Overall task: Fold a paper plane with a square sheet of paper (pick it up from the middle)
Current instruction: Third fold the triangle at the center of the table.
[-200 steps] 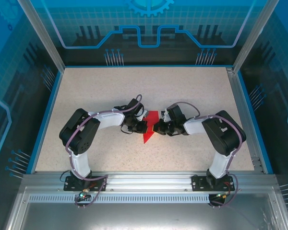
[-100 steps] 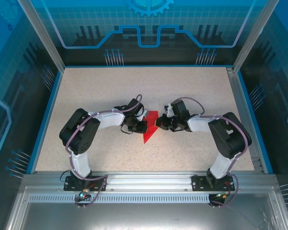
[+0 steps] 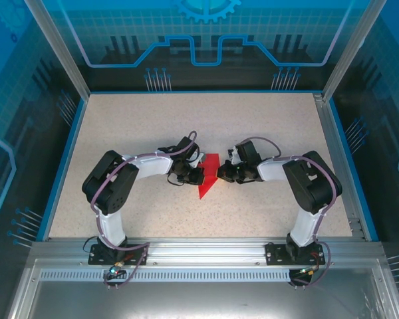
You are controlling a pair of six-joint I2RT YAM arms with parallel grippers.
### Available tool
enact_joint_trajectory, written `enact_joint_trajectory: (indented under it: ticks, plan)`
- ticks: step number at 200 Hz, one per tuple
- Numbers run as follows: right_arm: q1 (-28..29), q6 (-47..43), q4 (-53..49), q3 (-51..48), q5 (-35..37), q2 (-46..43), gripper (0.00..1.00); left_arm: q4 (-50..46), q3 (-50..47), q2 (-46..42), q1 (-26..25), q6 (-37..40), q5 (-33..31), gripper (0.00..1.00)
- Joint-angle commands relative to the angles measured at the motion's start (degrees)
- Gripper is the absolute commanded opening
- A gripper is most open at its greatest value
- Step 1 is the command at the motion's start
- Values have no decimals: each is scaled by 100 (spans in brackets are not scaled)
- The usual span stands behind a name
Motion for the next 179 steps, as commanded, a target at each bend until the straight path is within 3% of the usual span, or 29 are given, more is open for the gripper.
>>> enact_joint_trajectory:
  ticks: [1, 57, 143, 179]
  plan:
    - [-75, -128, -473, 154, 117, -194, 2, -367, -55, 227, 18, 162, -170, 7]
    - [-204, -192, -518, 395, -285, -273, 2, -361, -76, 218, 15, 171, -170, 7]
    - [-220, -116, -449, 91, 259, 324, 1, -372, -99, 165, 15, 185, -179, 7]
    - [-230, -205, -643, 221, 142, 37, 3, -408, -82, 148, 20, 206, -174, 7]
